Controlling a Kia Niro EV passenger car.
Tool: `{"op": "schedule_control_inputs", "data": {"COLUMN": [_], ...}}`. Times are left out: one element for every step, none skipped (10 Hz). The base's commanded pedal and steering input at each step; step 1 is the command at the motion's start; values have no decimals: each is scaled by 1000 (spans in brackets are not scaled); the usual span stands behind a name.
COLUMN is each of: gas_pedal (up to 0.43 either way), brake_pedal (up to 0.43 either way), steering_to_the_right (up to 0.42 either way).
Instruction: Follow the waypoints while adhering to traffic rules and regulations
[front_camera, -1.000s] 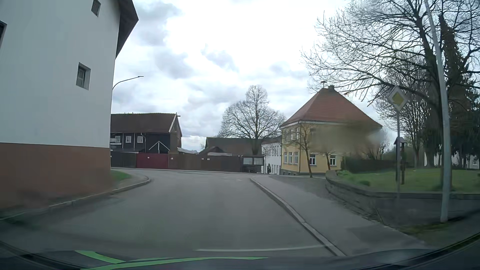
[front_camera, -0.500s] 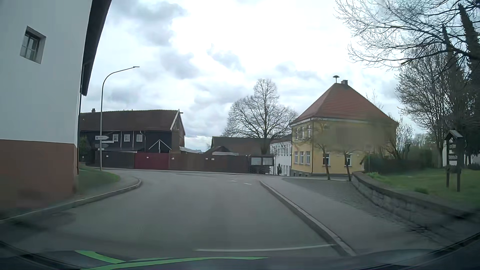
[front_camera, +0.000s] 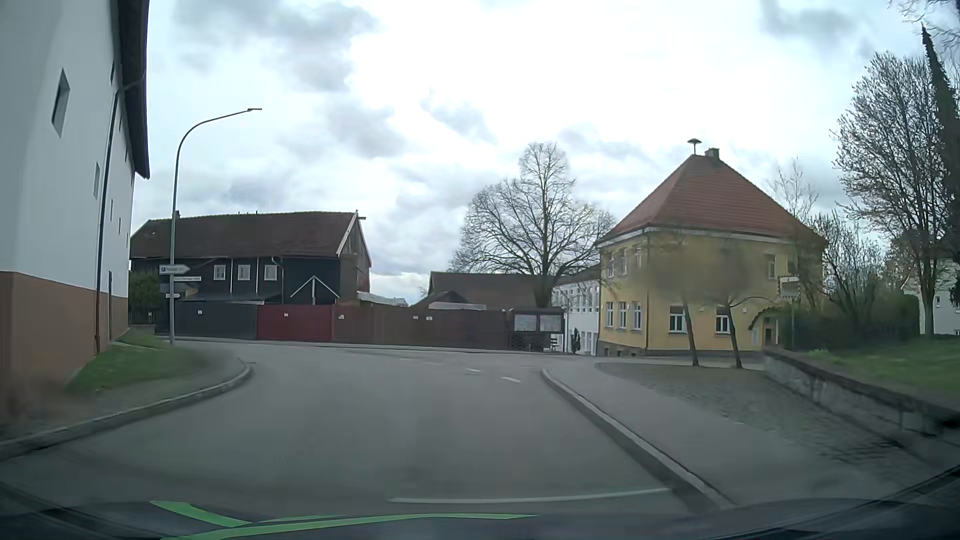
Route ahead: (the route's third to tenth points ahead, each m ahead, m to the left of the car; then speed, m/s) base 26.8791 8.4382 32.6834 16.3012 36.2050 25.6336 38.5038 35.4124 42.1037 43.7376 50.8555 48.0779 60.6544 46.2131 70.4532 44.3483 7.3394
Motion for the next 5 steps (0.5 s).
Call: {"op": "schedule_control_inputs", "data": {"gas_pedal": [20, 20, 20, 20, 20], "brake_pedal": [0, 0, 0, 0, 0], "steering_to_the_right": [-12, -12, -12, -11, -14]}}
